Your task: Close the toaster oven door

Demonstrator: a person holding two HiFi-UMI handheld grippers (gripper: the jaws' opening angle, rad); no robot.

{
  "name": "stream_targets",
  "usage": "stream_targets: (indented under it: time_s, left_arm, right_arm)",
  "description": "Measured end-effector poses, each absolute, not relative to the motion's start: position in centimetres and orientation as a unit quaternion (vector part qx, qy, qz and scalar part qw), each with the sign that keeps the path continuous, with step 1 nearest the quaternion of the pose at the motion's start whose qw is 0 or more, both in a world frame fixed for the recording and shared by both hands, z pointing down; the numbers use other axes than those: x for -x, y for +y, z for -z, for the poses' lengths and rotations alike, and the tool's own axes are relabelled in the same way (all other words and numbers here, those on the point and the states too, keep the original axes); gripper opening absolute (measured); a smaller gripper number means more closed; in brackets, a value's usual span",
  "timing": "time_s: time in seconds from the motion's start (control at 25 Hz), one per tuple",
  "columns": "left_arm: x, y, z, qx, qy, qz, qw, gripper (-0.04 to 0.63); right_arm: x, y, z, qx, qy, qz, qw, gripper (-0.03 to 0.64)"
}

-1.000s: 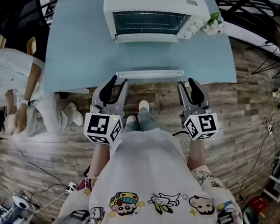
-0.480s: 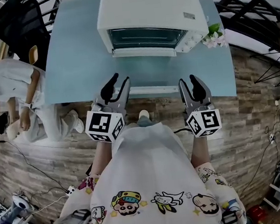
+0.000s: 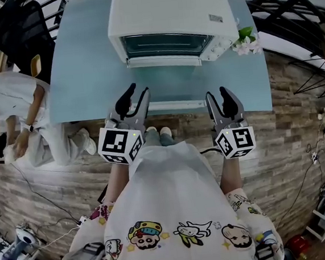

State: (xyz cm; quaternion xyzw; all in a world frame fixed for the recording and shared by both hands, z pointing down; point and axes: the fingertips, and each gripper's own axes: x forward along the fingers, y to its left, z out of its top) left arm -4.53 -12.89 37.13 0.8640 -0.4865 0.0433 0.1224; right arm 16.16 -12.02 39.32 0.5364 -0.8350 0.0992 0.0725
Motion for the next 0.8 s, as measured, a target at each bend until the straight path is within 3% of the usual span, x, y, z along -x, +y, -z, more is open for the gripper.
stream_targets:
  time_s: [0.8]
  left_arm:
    - [1.3,-13.2,-41.0,-0.895,-0.409,-0.084,0.158,0.140]
  right_arm:
    - [-17.2,-10.0,-46.4,-0.565,-0.796,-0.183,0.117,0.190]
